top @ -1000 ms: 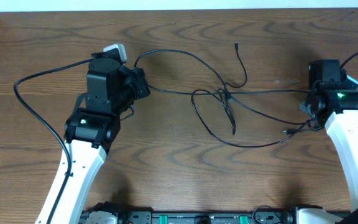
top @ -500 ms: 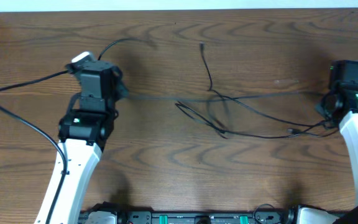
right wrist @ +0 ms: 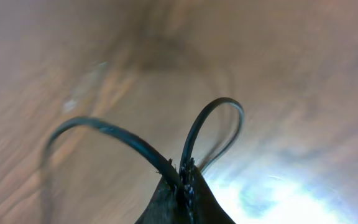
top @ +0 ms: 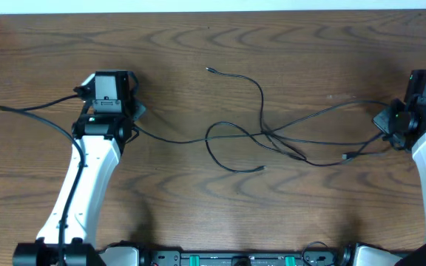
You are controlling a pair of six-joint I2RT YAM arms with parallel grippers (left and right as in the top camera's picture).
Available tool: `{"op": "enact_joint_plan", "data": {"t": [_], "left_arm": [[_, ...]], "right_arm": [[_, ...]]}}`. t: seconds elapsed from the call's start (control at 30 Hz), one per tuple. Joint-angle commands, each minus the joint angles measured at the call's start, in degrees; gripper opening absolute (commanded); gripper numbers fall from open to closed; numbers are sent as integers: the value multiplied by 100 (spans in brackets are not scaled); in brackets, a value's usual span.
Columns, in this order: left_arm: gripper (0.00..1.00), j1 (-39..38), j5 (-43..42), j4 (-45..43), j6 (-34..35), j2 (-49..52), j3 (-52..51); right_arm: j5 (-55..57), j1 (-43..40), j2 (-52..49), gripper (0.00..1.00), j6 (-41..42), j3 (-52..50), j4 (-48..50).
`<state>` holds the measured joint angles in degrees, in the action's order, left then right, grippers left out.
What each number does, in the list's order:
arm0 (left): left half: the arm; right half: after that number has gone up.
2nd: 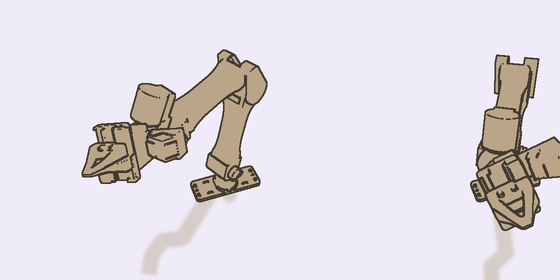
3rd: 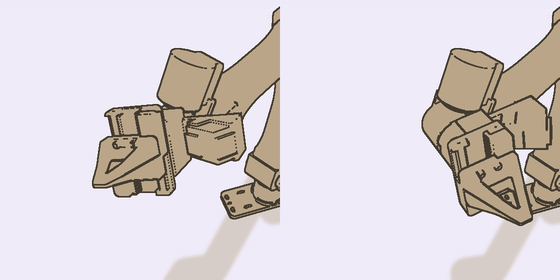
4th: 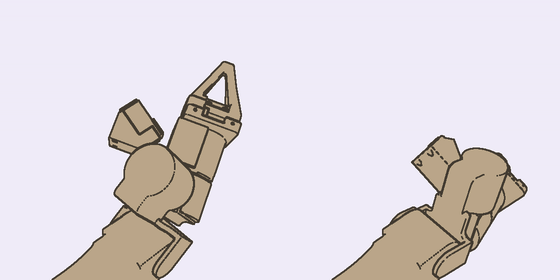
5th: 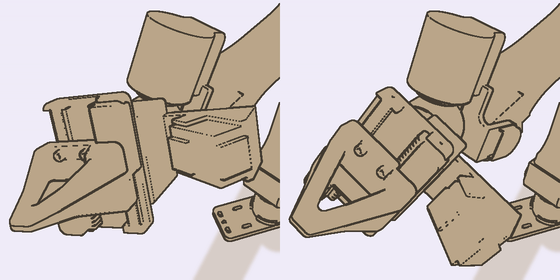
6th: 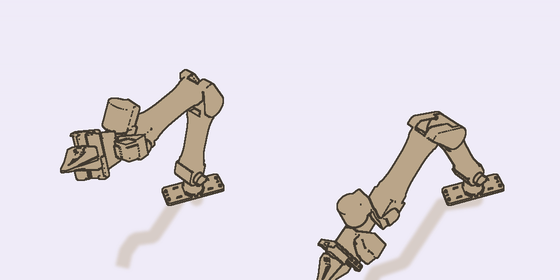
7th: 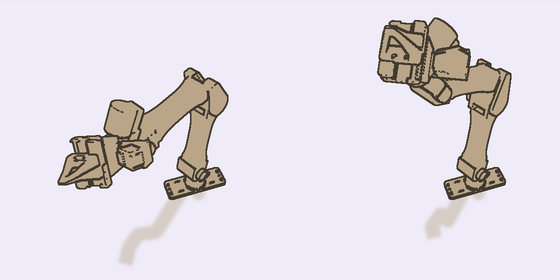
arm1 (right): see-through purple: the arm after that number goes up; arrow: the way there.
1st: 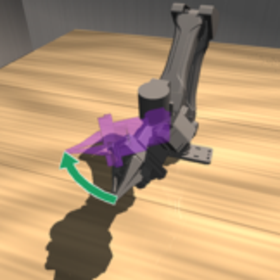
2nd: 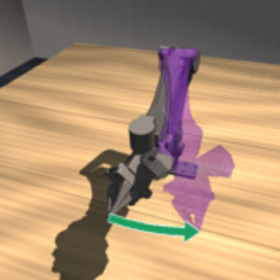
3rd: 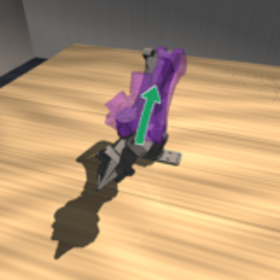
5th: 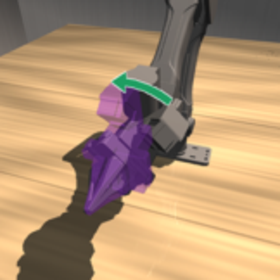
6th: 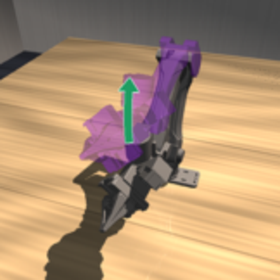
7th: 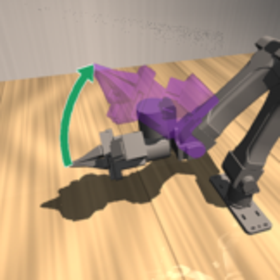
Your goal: Untangle cables
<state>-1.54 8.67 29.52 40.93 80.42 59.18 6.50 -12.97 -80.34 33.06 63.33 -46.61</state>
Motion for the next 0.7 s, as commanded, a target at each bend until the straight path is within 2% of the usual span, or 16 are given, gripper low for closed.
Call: {"op": "enact_joint_plan", "data": {"t": [0.0,0.07,0.1,0.17,0.23,0.27,0.3,0.4,0.67], "left_arm": [[7,17,-1456,-52,-256,227,94],[9,17,-1969,-87,-625,313,94],[17,11,-2236,-116,-890,352,94],[42,-17,-2903,-177,-1650,420,94],[63,-85,-3499,-192,-2361,446,94],[66,-114,-3663,-195,-2551,446,94],[73,-153,-3838,-199,-2758,444,94],[79,-289,-4157,-275,-3180,442,94],[80,-894,-4426,-809,-3523,444,94]], "right_arm": [[-1270,201,7,1,-822,66,232],[-1812,339,7,1,-1279,66,439],[-2157,424,7,1,-1578,66,566],[-2782,568,7,1,-2063,66,796],[-3303,737,7,1,-2382,66,1051],[-3375,796,7,1,-2428,66,1132],[-3388,881,7,1,-2448,66,1231],[-3388,1097,4,2,-2459,66,1456],[-3386,1421,-66,1,-2367,66,1631]]}}
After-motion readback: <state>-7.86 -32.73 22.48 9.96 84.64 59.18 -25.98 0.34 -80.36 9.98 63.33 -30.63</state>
